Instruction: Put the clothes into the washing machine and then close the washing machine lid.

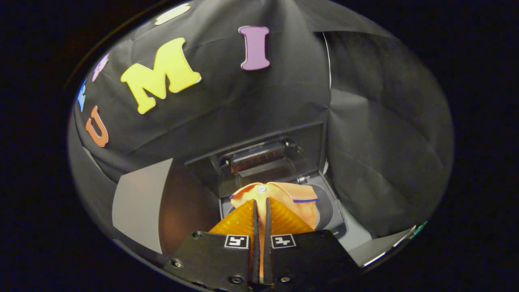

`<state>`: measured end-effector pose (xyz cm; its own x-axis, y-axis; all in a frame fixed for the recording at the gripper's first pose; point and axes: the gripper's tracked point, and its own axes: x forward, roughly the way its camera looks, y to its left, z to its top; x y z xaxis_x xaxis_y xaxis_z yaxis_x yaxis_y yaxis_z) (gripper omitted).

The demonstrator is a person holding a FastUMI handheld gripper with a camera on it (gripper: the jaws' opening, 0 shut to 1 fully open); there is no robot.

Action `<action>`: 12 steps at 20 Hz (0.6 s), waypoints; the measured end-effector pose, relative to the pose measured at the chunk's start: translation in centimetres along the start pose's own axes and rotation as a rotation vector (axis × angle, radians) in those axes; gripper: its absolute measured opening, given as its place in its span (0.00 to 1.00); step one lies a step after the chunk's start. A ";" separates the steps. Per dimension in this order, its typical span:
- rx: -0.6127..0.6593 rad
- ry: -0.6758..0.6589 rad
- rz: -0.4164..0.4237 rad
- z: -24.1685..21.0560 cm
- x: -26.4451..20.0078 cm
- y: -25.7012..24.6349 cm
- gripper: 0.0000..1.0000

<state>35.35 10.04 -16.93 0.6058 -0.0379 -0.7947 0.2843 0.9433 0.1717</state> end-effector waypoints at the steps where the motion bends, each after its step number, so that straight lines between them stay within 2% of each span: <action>1: 0.007 0.017 -0.003 -0.5 0.8 -0.2 0.07; 6: 0.009 0.063 -0.015 -2.5 4.0 -0.8 0.07; 12: -0.006 0.102 -0.065 -3.6 7.8 -2.4 0.07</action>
<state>36.74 8.64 -25.62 0.5071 -0.0659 -0.8594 0.3158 0.9419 0.1141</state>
